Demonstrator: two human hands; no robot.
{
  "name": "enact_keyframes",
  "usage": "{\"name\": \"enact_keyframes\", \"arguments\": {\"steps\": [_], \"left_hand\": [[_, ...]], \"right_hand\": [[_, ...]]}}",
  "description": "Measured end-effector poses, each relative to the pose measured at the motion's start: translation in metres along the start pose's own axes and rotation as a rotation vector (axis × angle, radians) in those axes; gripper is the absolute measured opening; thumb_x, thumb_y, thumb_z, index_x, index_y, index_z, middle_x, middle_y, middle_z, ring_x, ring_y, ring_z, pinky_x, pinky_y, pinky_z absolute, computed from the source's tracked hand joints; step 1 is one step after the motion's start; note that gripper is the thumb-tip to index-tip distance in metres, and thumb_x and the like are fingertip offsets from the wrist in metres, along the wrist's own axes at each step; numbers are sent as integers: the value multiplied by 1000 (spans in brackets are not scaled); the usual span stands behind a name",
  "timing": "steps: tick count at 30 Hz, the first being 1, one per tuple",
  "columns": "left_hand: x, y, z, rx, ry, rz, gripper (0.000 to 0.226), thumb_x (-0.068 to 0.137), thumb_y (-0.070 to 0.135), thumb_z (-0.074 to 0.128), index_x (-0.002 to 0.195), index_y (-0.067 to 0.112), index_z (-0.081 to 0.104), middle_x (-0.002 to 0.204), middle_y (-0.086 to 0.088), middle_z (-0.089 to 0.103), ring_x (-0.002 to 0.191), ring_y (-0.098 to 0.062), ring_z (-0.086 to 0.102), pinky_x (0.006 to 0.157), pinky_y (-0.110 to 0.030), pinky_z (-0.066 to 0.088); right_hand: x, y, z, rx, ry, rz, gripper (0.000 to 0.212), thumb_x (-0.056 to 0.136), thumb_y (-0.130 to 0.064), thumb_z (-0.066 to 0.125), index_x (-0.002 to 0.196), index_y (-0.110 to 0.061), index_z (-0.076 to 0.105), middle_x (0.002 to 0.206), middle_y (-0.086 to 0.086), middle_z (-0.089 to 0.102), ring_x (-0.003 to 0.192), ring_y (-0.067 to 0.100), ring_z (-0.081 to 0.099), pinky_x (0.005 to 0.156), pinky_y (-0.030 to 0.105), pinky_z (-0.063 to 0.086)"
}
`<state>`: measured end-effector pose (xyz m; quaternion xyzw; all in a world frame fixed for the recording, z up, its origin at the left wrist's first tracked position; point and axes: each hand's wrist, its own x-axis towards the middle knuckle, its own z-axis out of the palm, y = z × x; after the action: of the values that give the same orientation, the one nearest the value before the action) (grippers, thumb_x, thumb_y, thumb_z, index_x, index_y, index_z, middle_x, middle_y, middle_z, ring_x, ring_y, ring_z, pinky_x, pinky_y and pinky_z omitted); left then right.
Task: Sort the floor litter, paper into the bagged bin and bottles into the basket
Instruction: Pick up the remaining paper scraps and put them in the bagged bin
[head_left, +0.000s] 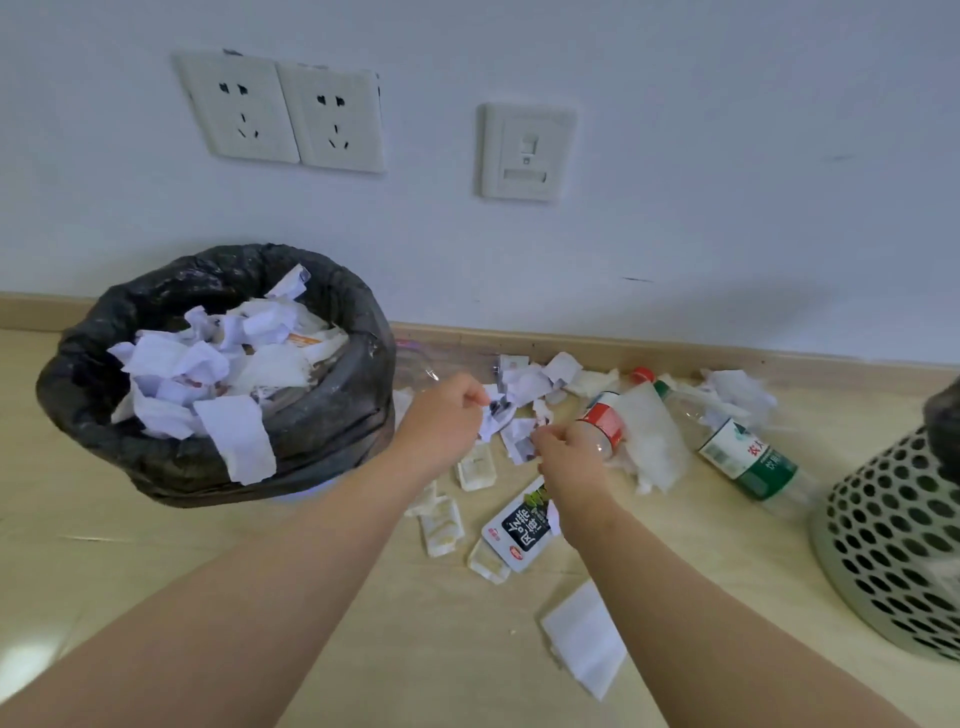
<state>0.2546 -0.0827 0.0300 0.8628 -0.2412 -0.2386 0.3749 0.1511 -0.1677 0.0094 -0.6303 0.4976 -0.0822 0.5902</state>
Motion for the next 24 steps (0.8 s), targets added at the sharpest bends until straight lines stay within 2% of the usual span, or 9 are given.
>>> {"name": "enact_keyframes", "arguments": {"steps": [3, 5, 7, 9, 11, 14, 19, 24], "left_hand": [[-8, -35, 24, 160, -122, -60, 21, 93, 10, 40, 100, 21, 56, 109, 1, 58, 89, -18, 55, 69, -27, 45], [-14, -57, 36, 424, -219, -25, 29, 91, 9, 40, 113, 21, 55, 121, -1, 55, 106, -21, 52, 86, -32, 46], [-18, -74, 45, 764, -313, 80, 41, 90, 11, 40, 129, 25, 46, 136, -1, 42, 127, -23, 37, 100, -36, 37], [-19, -86, 51, 895, -355, 123, 52, 91, 15, 41, 140, 28, 32, 148, -1, 23, 141, -26, 15, 110, -40, 26], [-17, -94, 55, 879, -356, 66, 57, 91, 17, 42, 143, 28, 23, 154, -2, 7, 145, -28, 1, 113, -43, 20], [-13, -105, 55, 807, -380, -30, 59, 88, 20, 45, 141, 30, 20, 157, -3, -1, 145, -27, 3, 110, -44, 26], [-13, -127, 50, 746, -459, -154, 69, 89, 29, 48, 147, 28, 11, 157, 5, 4, 143, -22, 14, 107, -44, 32], [-11, -127, 49, 795, -342, -127, 62, 92, 26, 43, 146, 28, 14, 149, 3, 23, 133, -26, 29, 98, -39, 36]], "right_hand": [[3, 43, -20, -329, -79, -27, 15, 92, -14, 45, 102, -15, 55, 95, 5, 58, 69, 14, 50, 59, 26, 39], [3, 71, -34, -600, -130, -45, 26, 91, -16, 45, 115, -17, 54, 110, 7, 56, 86, 20, 55, 70, 28, 43], [1, 91, -47, -902, -206, -80, 33, 91, -16, 42, 123, -21, 51, 120, 6, 51, 107, 23, 53, 85, 30, 42], [-3, 100, -50, -1109, -289, -176, 38, 93, -16, 40, 129, -25, 47, 126, 3, 48, 115, 23, 48, 92, 30, 39], [-6, 101, -45, -1185, -326, -286, 42, 94, -16, 39, 135, -27, 42, 134, 0, 44, 119, 22, 43, 95, 31, 37], [-2, 97, -23, -1198, -336, -409, 50, 94, -16, 38, 143, -27, 32, 145, -5, 34, 126, 23, 36, 98, 33, 33], [5, 102, 3, -1248, -405, -390, 54, 95, -17, 36, 147, -23, 22, 149, -5, 30, 133, 22, 30, 103, 35, 29], [18, 110, -11, -1344, -296, -348, 51, 95, -21, 37, 145, -26, 26, 145, -3, 33, 128, 23, 36, 100, 34, 32]]}}
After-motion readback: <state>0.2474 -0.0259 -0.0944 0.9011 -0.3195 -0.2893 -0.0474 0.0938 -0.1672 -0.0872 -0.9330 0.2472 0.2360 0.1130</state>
